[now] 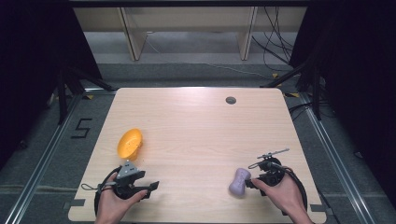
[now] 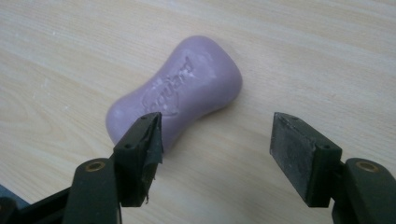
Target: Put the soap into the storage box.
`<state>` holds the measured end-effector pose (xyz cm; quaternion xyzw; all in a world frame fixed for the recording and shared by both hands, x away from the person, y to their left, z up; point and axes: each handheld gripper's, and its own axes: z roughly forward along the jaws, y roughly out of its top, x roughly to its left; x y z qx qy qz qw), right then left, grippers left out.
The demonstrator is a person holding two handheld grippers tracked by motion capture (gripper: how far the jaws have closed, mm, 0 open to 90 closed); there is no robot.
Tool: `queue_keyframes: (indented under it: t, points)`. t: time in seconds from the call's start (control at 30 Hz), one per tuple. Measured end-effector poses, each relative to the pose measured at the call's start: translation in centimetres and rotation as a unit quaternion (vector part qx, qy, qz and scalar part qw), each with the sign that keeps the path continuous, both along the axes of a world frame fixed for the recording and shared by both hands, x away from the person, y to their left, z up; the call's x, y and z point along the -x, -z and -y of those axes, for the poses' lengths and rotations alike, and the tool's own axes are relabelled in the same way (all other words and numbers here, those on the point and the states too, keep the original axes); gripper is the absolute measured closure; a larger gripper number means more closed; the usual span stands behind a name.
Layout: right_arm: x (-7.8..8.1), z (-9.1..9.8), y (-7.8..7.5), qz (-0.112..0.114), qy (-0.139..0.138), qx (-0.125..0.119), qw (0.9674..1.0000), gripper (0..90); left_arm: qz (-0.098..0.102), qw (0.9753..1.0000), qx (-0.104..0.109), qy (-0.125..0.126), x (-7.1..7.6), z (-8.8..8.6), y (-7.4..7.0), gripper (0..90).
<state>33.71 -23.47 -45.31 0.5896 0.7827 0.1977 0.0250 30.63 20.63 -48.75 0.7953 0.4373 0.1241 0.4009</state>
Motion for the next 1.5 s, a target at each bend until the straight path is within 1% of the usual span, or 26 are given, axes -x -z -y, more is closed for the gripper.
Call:
queue_keyframes:
  t: [0.07,0.1,0.23,0.37,0.47,0.5,0.53,0.57,0.6,0.63,0.7,0.73,0.8,0.87,0.9,0.93,0.97,1.0,1.07,1.1,1.13,1.2,1.27,1.33,1.37,1.5]
  points:
    - [-0.1,-0.5,-0.2,-0.004,0.006,-0.001,1.0000,32.4,0.002,0.9999,0.013,-0.008,0.2,-0.1,0.0,28.7]
    - [-0.1,-0.5,-0.2,-0.004,0.006,-0.001,1.0000,32.4,0.007,0.9999,0.010,-0.005,0.3,-0.2,0.1,28.7]
    - [-0.6,-1.6,-0.7,-0.018,0.036,-0.005,0.9992,30.2,-0.002,1.0000,0.008,-0.001,0.6,0.0,0.3,28.8]
    - [-1.1,-2.4,-1.0,-0.044,0.077,-0.005,0.9961,29.4,0.001,1.0000,0.007,-0.003,0.6,0.0,0.5,29.1]
    - [-1.3,-2.8,-0.9,-0.049,0.079,-0.016,0.9955,29.0,0.000,1.0000,0.004,-0.003,0.6,0.1,0.5,29.2]
    - [-1.4,-3.1,-0.8,-0.059,0.088,-0.014,0.9943,28.9,-0.002,1.0000,0.003,-0.002,0.5,0.1,0.4,29.2]
    - [-1.5,-3.2,-0.7,-0.059,0.088,-0.011,0.9943,28.9,-0.001,1.0000,0.003,-0.004,0.5,0.1,0.4,29.3]
    - [-1.9,-3.1,-0.1,-0.034,0.069,-0.006,0.9971,28.9,0.000,1.0000,0.004,-0.004,0.5,0.1,0.4,29.4]
    - [-1.9,-3.3,-0.2,-0.050,0.088,-0.001,0.9949,28.8,0.002,1.0000,0.001,-0.005,0.5,0.1,0.5,29.4]
    - [-1.9,-3.3,-0.2,-0.050,0.088,-0.001,0.9949,28.8,0.002,1.0000,0.001,-0.005,0.5,0.1,0.5,29.3]
    - [-1.9,-3.5,0.0,-0.065,0.104,-0.005,0.9924,28.8,0.002,1.0000,-0.001,0.001,0.4,0.0,0.6,29.3]
    - [-2.1,-3.4,0.4,-0.042,0.080,0.004,0.9959,28.8,-0.004,1.0000,-0.002,0.003,0.4,0.0,0.7,29.3]
    - [-2.0,-4.1,0.3,-0.071,0.112,-0.005,0.9911,28.6,-0.001,1.0000,-0.001,0.000,0.4,0.0,0.8,29.2]
    - [-2.2,-4.2,0.7,-0.072,0.110,0.006,0.9913,27.1,-0.004,1.0000,-0.002,0.003,0.4,0.0,0.7,29.3]
    - [-2.3,-4.0,1.1,-0.053,0.091,0.012,0.9944,25.9,-0.002,1.0000,-0.002,0.003,0.4,0.0,0.7,29.3]
    - [-2.4,-4.0,1.2,-0.057,0.094,0.016,0.9938,25.6,-0.003,1.0000,0.001,0.000,0.4,0.1,0.6,29.3]
    - [-2.3,-4.4,0.9,-0.077,0.114,0.007,0.9904,25.8,-0.001,1.0000,0.003,-0.001,0.4,0.1,0.7,29.4]
    - [-2.5,-4.2,1.2,-0.066,0.098,0.015,0.9929,25.9,-0.005,1.0000,0.000,0.000,0.4,0.1,0.7,29.4]
    - [-2.6,-4.2,1.2,-0.063,0.099,0.015,0.9930,25.9,-0.001,1.0000,0.002,-0.001,0.4,0.2,0.8,29.4]
    - [-2.6,-4.4,1.3,-0.068,0.104,0.013,0.9922,25.9,-0.004,1.0000,0.000,0.001,0.4,0.2,0.8,29.4]
    - [-2.6,-4.9,1.2,-0.086,0.117,0.013,0.9893,25.9,-0.002,1.0000,0.002,0.000,0.4,0.2,0.9,29.4]
    - [-2.8,-4.9,1.3,-0.094,0.107,0.013,0.9898,26.5,-0.002,1.0000,0.002,0.001,0.4,0.2,0.9,29.4]
    - [-2.8,-4.9,1.5,-0.089,0.102,0.017,0.9907,26.9,-0.002,1.0000,0.002,0.001,0.4,0.2,0.9,29.4]
    - [-3.0,-4.8,1.8,-0.076,0.089,0.029,0.9928,29.5,0.001,1.0000,-0.001,0.000,0.3,0.2,1.0,29.4]
    - [-3.1,-4.9,1.8,-0.079,0.080,0.035,0.9931,34.8,-0.005,1.0000,-0.004,0.004,0.3,0.1,0.9,29.4]
    - [-3.2,-5.0,1.9,-0.088,0.069,0.051,0.9924,39.7,-0.006,1.0000,-0.004,0.003,0.3,0.1,0.9,29.6]
